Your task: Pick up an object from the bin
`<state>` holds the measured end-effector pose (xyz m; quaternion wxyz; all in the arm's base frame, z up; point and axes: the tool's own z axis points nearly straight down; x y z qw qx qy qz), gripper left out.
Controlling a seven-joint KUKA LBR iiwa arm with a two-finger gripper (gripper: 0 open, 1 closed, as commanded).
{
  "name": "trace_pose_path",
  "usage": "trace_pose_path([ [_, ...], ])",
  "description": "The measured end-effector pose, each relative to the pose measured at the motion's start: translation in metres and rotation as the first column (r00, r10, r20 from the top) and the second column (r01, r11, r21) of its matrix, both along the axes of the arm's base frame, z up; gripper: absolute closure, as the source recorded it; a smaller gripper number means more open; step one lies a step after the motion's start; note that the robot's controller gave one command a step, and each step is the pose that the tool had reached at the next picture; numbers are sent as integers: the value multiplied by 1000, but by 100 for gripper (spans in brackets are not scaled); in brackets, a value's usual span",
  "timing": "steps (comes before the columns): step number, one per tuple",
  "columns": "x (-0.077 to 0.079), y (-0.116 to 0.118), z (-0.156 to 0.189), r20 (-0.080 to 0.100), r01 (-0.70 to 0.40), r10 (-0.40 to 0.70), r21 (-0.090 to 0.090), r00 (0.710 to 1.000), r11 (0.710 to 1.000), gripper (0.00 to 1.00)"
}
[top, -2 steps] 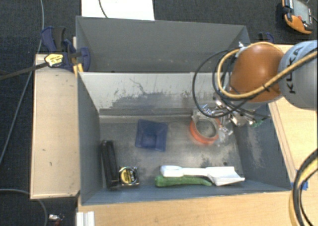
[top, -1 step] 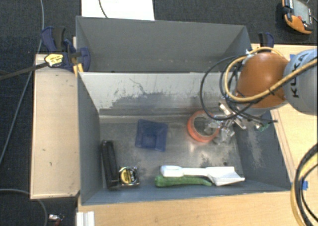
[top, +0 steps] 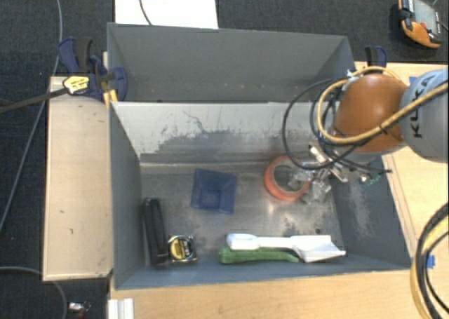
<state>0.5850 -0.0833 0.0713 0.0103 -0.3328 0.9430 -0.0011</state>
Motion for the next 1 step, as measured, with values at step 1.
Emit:
trace_pose_path([
  [1,-10,-19,1,6,-356,356,-8,934,934,100],
])
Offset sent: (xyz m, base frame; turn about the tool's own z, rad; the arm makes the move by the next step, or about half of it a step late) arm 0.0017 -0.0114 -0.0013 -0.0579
